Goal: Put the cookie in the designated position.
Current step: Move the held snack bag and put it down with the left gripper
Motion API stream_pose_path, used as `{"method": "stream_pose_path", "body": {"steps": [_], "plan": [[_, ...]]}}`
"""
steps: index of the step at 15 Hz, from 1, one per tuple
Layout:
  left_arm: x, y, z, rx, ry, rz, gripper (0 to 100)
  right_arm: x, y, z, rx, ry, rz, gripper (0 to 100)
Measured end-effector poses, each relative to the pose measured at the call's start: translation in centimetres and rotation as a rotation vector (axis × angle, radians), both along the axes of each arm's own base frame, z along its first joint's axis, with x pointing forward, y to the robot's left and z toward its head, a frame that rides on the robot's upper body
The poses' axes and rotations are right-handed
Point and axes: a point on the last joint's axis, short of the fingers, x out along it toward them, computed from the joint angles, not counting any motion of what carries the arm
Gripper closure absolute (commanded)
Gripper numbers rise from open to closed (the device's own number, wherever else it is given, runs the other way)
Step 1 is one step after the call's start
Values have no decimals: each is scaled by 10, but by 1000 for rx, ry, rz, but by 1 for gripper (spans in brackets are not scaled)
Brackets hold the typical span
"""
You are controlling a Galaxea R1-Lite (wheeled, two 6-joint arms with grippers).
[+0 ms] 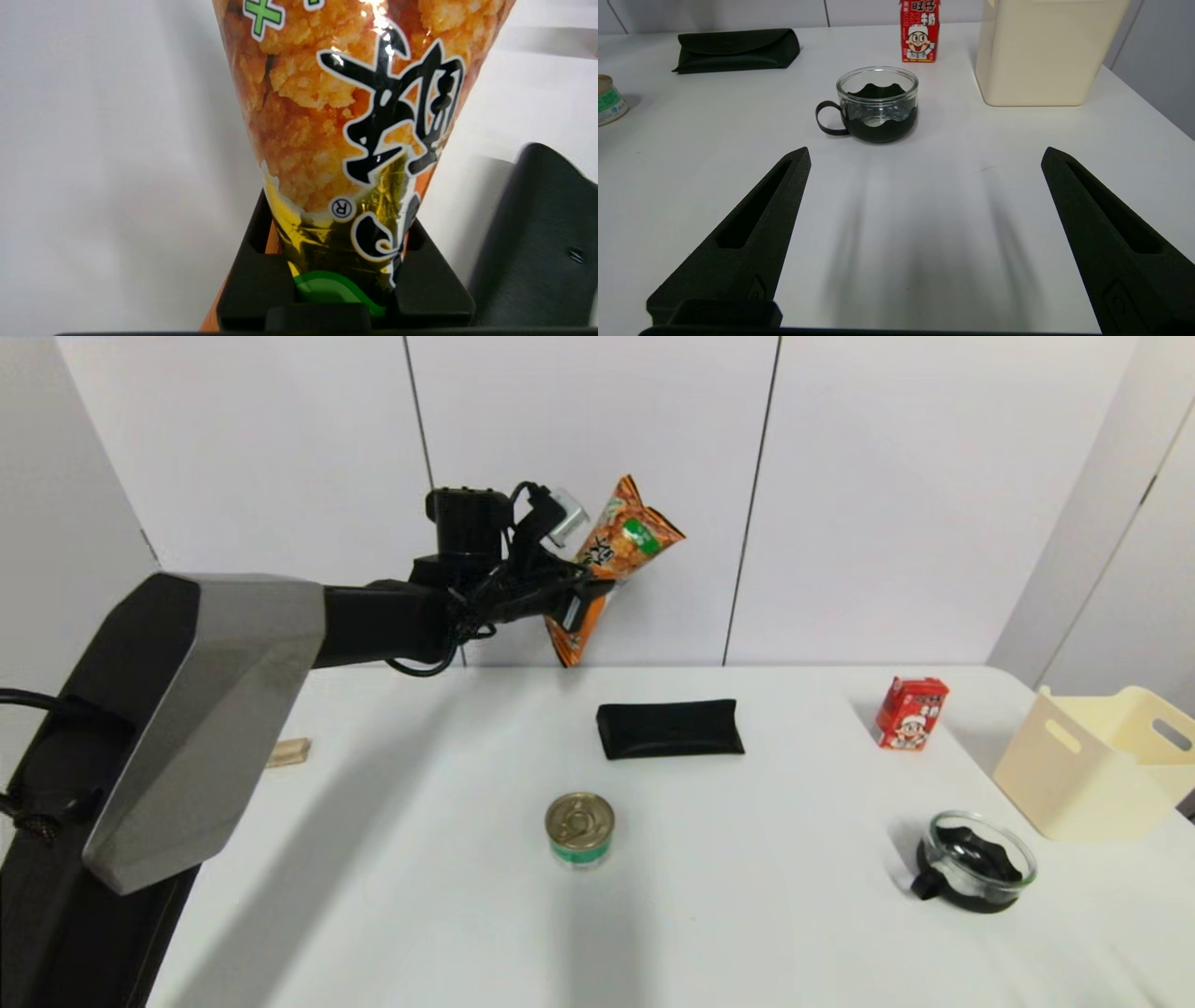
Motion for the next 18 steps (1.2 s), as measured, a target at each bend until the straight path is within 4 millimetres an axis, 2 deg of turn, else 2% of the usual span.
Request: {"method": "stream_pose_path", "body": {"steps": [9, 15, 16, 18], "plan": [[10, -26, -52, 35, 40, -39, 100, 0, 0, 0, 0, 0, 0, 0], [11, -32, -62, 49, 55, -7, 100, 0, 0, 0, 0, 0, 0, 0], [11, -33, -63, 52, 56, 19, 0, 0, 0, 0, 0, 0, 0, 0], [10, -35, -63, 54, 54, 37, 0, 0, 0, 0, 0, 0, 0, 0]]}}
